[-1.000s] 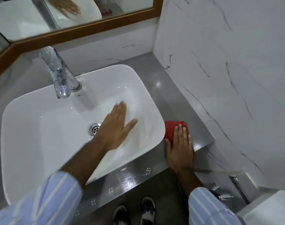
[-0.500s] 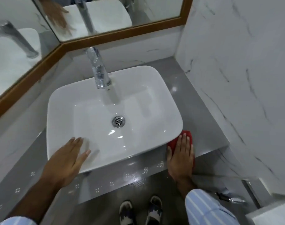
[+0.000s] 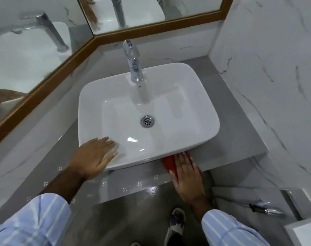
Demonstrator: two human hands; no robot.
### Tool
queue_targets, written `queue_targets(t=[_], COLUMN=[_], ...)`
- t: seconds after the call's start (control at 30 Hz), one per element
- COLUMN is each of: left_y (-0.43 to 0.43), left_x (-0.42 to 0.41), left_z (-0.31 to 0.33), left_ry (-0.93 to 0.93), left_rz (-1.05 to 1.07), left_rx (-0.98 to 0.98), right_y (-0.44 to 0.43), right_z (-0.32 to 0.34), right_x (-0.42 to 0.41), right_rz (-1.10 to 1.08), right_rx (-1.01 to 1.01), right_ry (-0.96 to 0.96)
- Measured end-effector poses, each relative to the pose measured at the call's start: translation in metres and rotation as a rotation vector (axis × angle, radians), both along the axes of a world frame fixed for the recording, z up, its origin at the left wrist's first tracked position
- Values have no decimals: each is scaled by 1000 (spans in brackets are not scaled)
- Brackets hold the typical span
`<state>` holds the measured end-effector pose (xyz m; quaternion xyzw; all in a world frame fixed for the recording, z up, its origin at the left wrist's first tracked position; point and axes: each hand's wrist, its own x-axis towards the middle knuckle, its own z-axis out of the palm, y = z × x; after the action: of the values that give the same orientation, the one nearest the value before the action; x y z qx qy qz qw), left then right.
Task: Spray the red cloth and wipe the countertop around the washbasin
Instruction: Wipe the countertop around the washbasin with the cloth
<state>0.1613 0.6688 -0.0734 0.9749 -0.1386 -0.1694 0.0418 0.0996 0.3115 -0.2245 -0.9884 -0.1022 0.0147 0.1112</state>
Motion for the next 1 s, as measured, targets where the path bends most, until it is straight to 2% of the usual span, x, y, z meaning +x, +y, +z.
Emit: queue_targets(t=[0.1, 0.2, 0.33, 0.37, 0.47, 0.6, 0.67, 0.77, 0.87, 1.0], left_y=[1, 2, 8, 11, 14, 12, 10, 11, 15, 15], left_x=[0, 1, -2, -2, -5, -14, -13, -13, -12, -10], left_z=[-4, -5, -10, -11, -12, -13, -14, -18, -24, -32], left_ry=[-38, -64, -74, -75, -137, -256, -288, -326, -348, -338], left_rz=[-14, -30, -34, -42, -78, -13, 55, 74, 85, 154], left_rx=[-8, -20, -51, -60, -18, 38, 35, 11, -14, -65], right_y=[47, 85, 52, 35, 0, 43, 89, 143, 129, 80], right_z=[-2, -4, -6, -7, -9, -11, -15, -23, -22, -15], right_x=[-11, -20, -14, -11, -10, -27, -40, -56, -49, -36], right_rz=[-87, 44, 274, 270, 76, -62, -14, 207, 334, 175], right_rx=[32, 59, 37, 26, 24, 56, 131, 108, 75, 54], right_ry=[8, -20, -89, -109, -72, -57, -80, -85, -38, -32])
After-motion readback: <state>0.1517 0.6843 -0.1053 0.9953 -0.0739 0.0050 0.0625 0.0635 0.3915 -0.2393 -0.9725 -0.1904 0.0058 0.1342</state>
